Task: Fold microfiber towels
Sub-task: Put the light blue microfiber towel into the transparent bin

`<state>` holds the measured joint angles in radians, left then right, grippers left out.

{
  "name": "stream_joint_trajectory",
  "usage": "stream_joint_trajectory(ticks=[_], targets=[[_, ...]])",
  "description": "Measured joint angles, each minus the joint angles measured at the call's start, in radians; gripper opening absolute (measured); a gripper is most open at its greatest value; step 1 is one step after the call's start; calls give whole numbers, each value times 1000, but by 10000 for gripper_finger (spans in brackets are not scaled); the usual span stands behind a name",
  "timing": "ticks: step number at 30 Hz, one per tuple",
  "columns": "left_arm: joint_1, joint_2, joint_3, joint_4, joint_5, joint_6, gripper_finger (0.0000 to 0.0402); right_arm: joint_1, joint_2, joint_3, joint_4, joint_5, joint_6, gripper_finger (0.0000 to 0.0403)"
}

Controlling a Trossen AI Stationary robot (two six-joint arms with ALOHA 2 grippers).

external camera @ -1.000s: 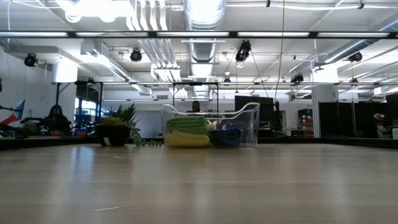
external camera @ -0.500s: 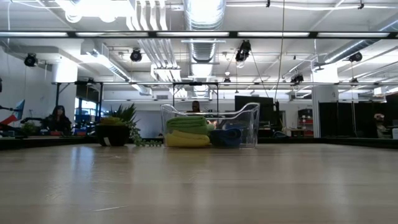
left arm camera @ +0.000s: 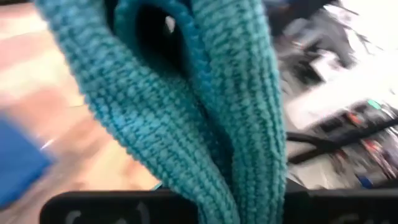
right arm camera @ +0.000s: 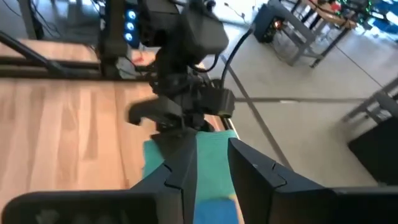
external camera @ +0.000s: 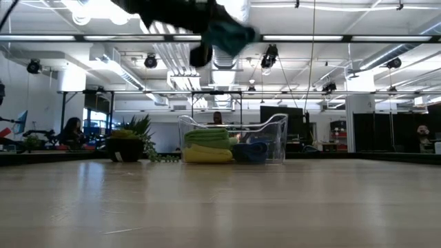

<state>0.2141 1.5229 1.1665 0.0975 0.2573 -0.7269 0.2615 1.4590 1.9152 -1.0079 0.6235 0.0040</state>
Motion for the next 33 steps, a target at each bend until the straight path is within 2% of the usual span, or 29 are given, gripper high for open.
stream_joint_trajectory(ticks=[5,8,14,20,25,30,33], targets=[[101,150,33,2,23,-29,15,0,-102,-18,-110,6,21,67],[130,238,73,19,48,-59,15,0,-183,-59,-118,6,22,59],[166,402,200,14,36,-79,15,0,-351,-188,-117,5,45,52],[173,523,346,-148,-27,-79,5,0,-473,-301,-67,-15,71,52],[172,586,430,-215,-39,-75,5,0,-531,-367,-2,-47,49,52],[172,611,447,-298,-71,-76,4,0,-544,-381,4,-49,53,52],[170,612,447,-291,-59,-77,3,0,-540,-381,4,-55,53,52]])
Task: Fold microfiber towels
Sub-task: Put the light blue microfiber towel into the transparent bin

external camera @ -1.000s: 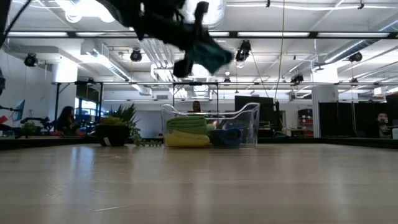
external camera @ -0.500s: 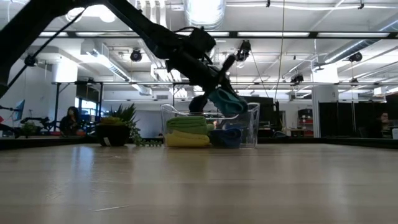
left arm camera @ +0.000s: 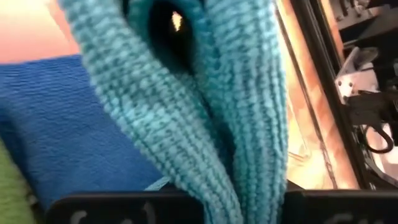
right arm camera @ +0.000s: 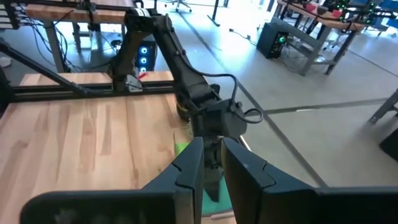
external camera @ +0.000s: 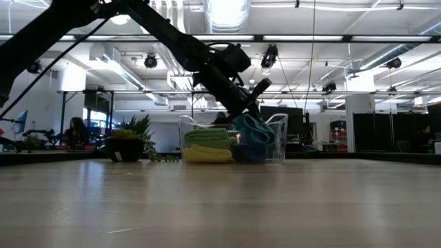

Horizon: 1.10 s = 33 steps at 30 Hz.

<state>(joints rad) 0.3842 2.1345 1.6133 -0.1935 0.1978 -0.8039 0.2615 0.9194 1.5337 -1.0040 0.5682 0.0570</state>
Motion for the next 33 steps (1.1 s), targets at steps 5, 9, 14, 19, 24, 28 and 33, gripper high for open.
stream_joint_trajectory(ticks=[5,9,14,19,24,28,33], targets=[[-12,0,1,-4,7,-1,3,0,14,0,1,-1,-5,52],[-17,2,1,-7,4,-1,6,0,27,0,1,-2,-5,52],[-17,2,1,-35,-39,-2,43,0,38,0,17,-24,-5,52],[-16,2,0,-103,-60,-2,102,0,44,0,33,-27,-5,52],[-16,0,0,-103,-60,-1,165,0,44,0,49,-29,-14,52],[-16,-7,13,-102,-62,8,208,0,44,0,51,-29,-21,52],[-10,-25,14,-140,-62,11,238,0,44,3,53,-29,-32,52]])
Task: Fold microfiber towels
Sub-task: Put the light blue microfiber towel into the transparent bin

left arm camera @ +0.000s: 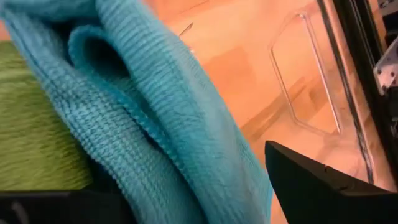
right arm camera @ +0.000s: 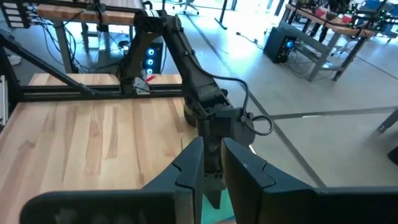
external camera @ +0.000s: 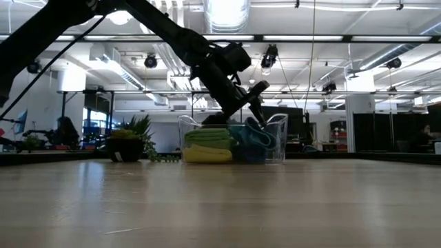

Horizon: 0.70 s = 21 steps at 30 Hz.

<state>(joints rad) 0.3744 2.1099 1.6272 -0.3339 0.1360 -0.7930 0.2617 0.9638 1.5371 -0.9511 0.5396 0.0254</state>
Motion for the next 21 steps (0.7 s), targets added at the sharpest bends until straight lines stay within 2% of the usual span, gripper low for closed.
stream_joint_trajectory(ticks=[6,14,17,21], targets=[[7,-37,0,-91,-3,68,242,0,0,7,0,0,-8,52],[10,-122,-1,-171,-36,77,242,0,1,7,0,0,-11,52],[10,-154,-1,-185,-70,77,242,0,1,7,1,0,-12,52],[12,-167,-1,-152,-64,78,242,0,1,7,9,1,-23,52]])
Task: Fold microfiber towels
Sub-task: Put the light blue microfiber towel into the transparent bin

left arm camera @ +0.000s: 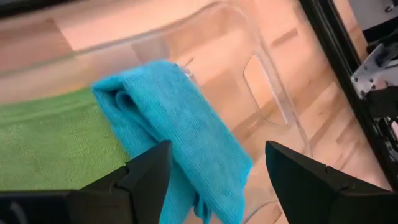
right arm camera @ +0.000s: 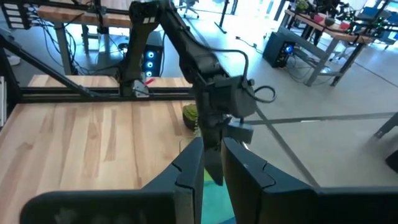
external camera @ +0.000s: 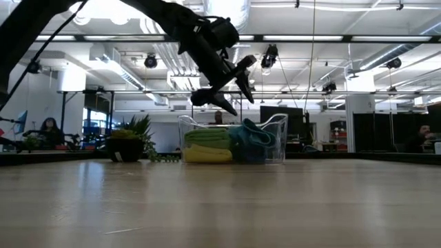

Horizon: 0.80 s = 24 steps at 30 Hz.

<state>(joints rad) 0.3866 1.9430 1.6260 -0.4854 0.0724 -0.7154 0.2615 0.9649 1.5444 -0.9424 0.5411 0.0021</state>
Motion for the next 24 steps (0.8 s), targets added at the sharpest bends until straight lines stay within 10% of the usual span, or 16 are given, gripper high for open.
stream_joint_trajectory(ticks=[6,13,24], targets=[[-2,23,-2,11,93,25,204,0,0,0,11,1,-19,52],[-3,71,-1,53,152,100,22,0,0,0,32,1,-44,52],[-3,79,-12,-127,13,171,2,0,0,0,49,0,-44,52]])
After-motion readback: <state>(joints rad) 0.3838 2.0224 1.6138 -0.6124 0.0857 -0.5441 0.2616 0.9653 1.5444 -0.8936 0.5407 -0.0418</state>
